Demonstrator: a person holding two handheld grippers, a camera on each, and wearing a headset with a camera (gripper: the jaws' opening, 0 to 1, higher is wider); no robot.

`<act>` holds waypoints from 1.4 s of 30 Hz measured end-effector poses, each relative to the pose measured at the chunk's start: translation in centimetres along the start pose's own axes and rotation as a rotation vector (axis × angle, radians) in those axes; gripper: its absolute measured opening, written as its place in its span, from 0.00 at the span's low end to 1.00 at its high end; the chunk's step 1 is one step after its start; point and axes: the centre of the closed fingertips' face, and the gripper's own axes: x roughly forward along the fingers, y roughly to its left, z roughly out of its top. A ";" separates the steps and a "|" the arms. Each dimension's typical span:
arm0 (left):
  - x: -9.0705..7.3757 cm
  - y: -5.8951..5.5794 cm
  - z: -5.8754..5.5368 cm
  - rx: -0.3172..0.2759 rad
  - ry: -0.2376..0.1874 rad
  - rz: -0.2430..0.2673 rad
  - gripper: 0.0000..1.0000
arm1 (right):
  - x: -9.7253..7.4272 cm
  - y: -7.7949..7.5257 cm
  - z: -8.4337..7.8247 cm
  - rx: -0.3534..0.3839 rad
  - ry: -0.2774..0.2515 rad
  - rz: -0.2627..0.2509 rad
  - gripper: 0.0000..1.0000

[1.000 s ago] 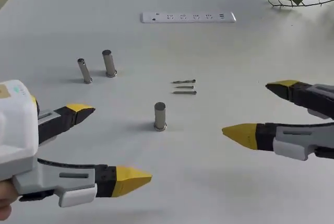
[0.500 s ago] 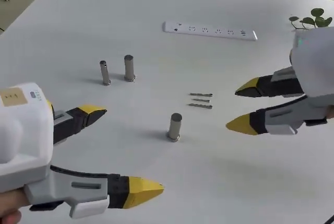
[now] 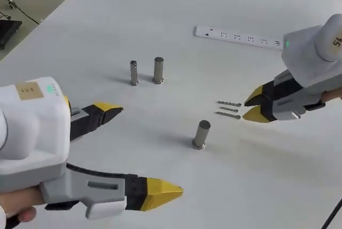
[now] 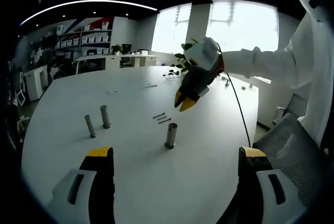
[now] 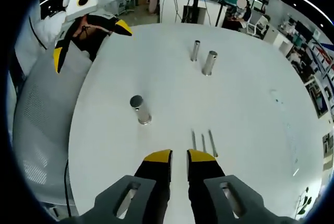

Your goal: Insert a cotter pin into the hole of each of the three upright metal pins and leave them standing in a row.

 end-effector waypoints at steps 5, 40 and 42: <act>0.2 -0.1 0.1 -0.005 -0.004 -0.001 0.99 | 2.0 -0.5 -0.7 -0.014 0.055 0.012 0.06; -0.8 0.7 -2.1 -0.095 0.029 0.040 0.99 | 4.7 -2.1 -2.5 -0.058 0.171 0.001 0.00; -0.8 0.7 -2.1 -0.100 0.027 0.037 0.96 | 4.7 -2.2 -2.4 -0.054 0.173 -0.002 0.00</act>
